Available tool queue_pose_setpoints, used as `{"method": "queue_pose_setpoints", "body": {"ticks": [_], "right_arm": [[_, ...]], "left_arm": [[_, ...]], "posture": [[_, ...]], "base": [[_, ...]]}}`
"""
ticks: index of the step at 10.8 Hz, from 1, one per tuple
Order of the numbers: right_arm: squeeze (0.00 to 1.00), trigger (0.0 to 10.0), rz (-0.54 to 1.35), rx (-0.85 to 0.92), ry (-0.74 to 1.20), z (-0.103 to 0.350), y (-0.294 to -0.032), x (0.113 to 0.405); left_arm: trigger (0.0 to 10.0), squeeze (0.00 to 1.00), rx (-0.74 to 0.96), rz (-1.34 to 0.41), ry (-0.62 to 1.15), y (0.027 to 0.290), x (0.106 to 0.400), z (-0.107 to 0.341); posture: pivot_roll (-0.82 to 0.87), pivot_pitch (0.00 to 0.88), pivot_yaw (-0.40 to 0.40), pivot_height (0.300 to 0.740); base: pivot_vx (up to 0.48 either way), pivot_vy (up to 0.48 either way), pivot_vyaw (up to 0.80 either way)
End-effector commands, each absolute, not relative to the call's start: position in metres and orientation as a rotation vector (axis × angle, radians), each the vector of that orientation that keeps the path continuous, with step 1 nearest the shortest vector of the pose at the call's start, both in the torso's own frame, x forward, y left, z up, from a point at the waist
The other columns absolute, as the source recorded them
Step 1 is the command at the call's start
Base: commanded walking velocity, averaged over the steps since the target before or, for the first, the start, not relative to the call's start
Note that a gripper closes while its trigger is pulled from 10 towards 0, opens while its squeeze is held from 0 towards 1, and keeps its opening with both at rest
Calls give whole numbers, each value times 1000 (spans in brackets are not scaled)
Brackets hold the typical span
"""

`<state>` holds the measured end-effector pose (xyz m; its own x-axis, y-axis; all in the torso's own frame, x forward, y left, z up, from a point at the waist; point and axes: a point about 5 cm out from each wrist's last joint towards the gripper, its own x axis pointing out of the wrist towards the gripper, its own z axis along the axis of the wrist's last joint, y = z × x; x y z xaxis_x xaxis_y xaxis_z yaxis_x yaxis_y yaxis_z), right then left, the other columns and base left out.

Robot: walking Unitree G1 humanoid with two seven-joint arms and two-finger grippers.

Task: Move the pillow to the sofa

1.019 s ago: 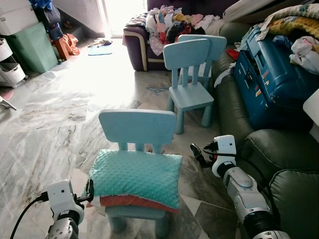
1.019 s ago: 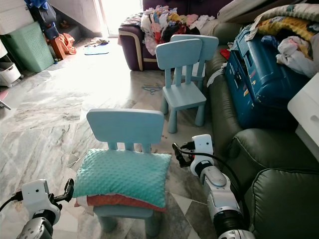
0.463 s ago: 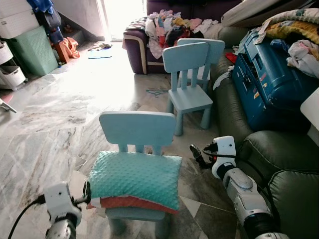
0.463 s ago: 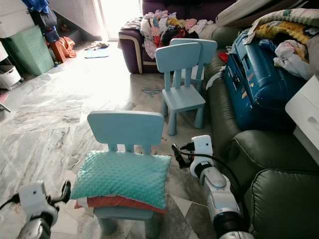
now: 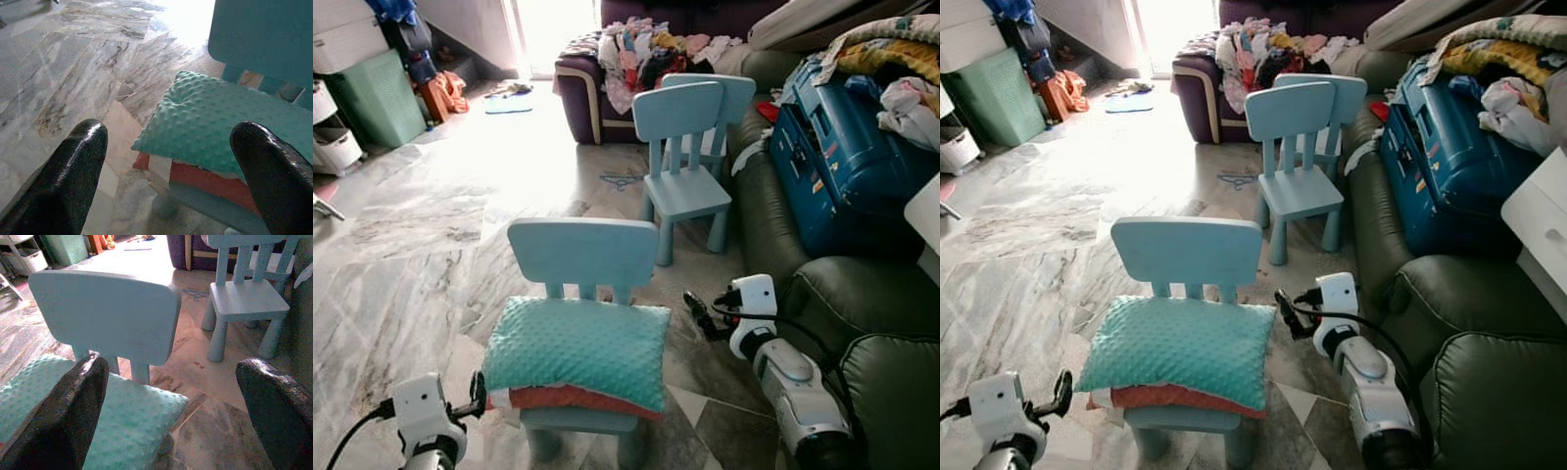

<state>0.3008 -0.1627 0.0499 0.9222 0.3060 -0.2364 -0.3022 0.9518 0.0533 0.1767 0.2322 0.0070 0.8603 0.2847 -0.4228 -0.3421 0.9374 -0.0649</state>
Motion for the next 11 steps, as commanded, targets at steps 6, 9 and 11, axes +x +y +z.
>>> {"method": "queue_pose_setpoints", "body": {"ticks": [6,9,11], "right_arm": [[0,10000,337,19,259,50,-160,296],[0,10000,338,15,261,51,-160,297],[0,10000,343,12,259,52,-158,299]], "left_arm": [[10000,0,-117,329,437,234,171,9],[10000,0,-116,328,435,234,173,10],[10000,0,-99,344,434,236,173,10]], "posture": [[-91,60,40,623],[-92,56,38,574],[-91,54,37,535]], "base": [[0,0,0],[0,0,0],[0,0,0]]}}
